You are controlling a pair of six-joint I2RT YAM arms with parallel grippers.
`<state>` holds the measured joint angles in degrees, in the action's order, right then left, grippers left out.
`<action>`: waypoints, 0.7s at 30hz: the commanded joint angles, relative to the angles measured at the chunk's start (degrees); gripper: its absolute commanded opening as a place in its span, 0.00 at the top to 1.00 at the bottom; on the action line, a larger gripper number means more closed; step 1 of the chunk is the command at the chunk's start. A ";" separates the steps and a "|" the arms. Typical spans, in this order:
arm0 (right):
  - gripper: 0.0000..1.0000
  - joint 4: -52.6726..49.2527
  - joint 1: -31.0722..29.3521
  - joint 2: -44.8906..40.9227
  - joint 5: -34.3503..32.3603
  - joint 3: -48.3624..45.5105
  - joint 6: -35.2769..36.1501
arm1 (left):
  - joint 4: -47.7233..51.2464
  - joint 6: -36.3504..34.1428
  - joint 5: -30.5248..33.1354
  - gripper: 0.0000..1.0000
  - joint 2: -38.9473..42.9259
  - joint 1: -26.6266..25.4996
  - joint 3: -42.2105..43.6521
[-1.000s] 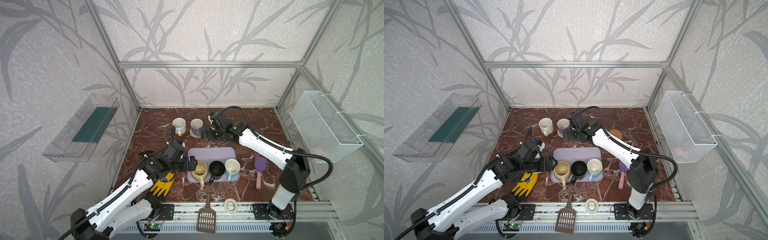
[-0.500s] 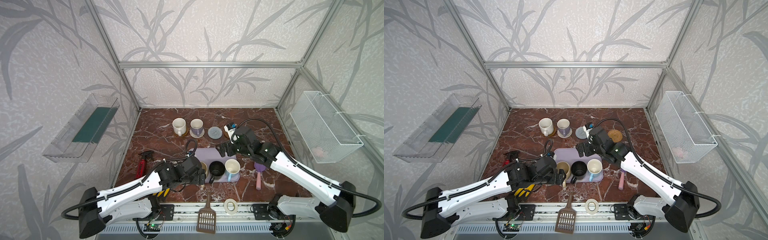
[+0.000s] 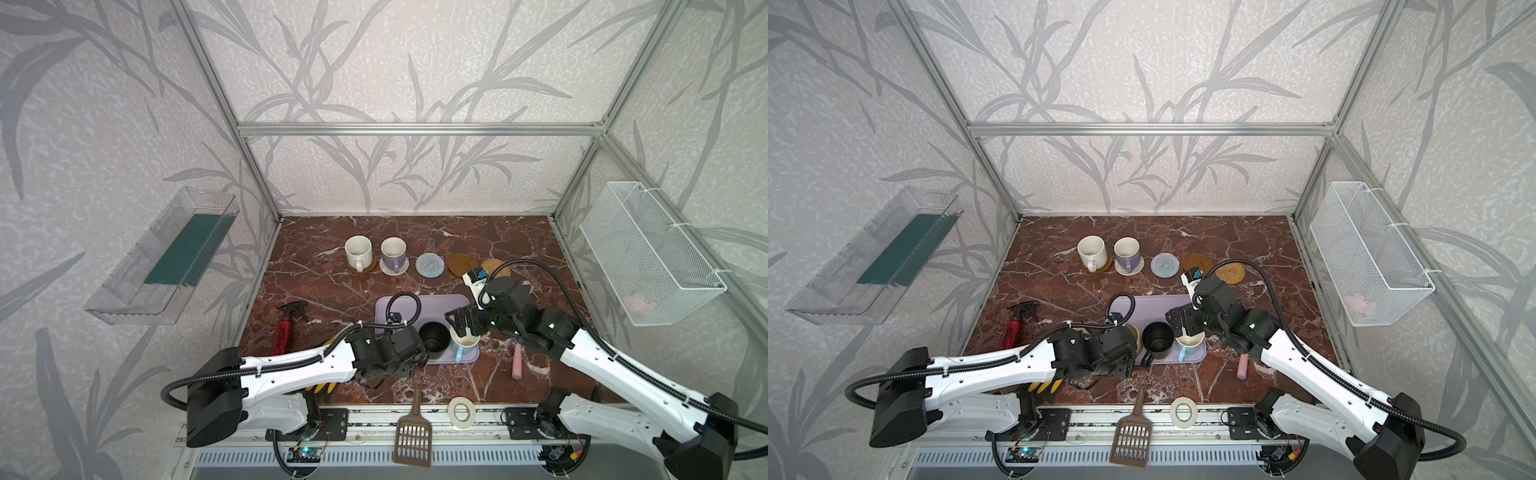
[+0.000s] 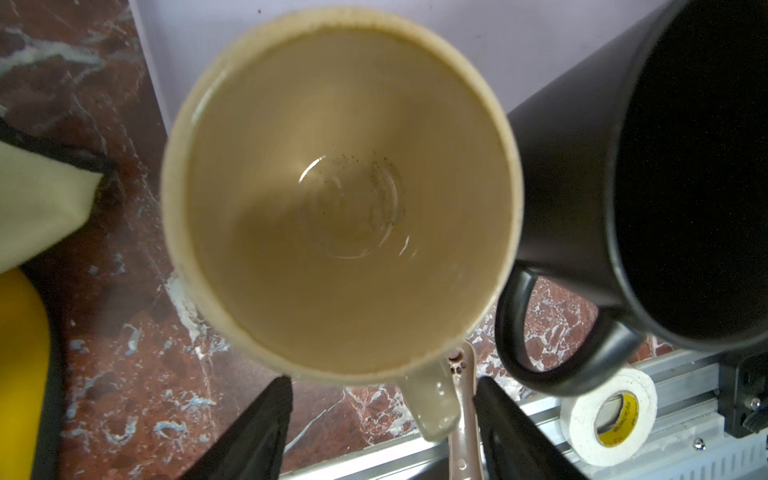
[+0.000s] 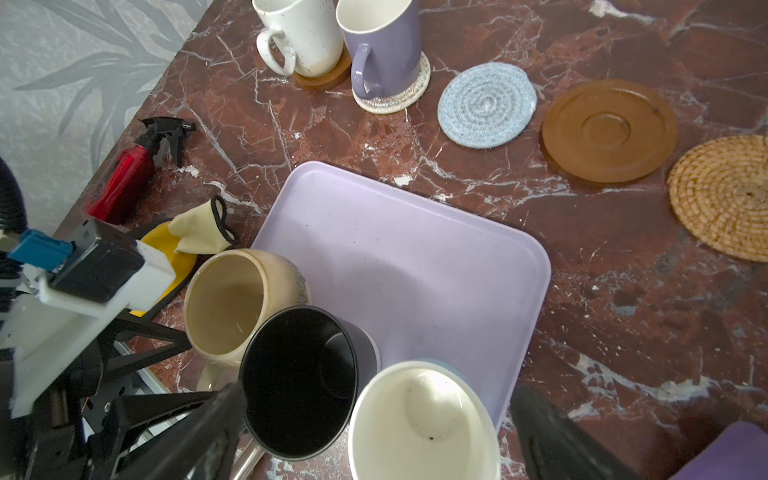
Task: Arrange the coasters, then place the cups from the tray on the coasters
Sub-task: 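Close the left gripper on the beige glazed mug rim in the tray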
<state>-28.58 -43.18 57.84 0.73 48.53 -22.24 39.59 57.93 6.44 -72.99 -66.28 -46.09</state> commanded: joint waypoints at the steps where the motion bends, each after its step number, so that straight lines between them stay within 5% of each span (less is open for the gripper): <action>1: 0.01 0.71 0.02 -1.16 1.35 -1.11 -1.52 | 1.11 1.48 3.04 0.33 -2.21 -0.50 -1.26; 21: 0.01 3.00 0.02 -2.60 4.08 -2.99 -4.38 | -1.38 0.89 7.79 0.62 -4.41 -0.74 0.26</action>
<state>-27.42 -43.18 56.97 3.62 46.37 -25.52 38.87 58.94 11.22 -77.36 -66.76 -46.13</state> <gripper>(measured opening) 0.991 0.380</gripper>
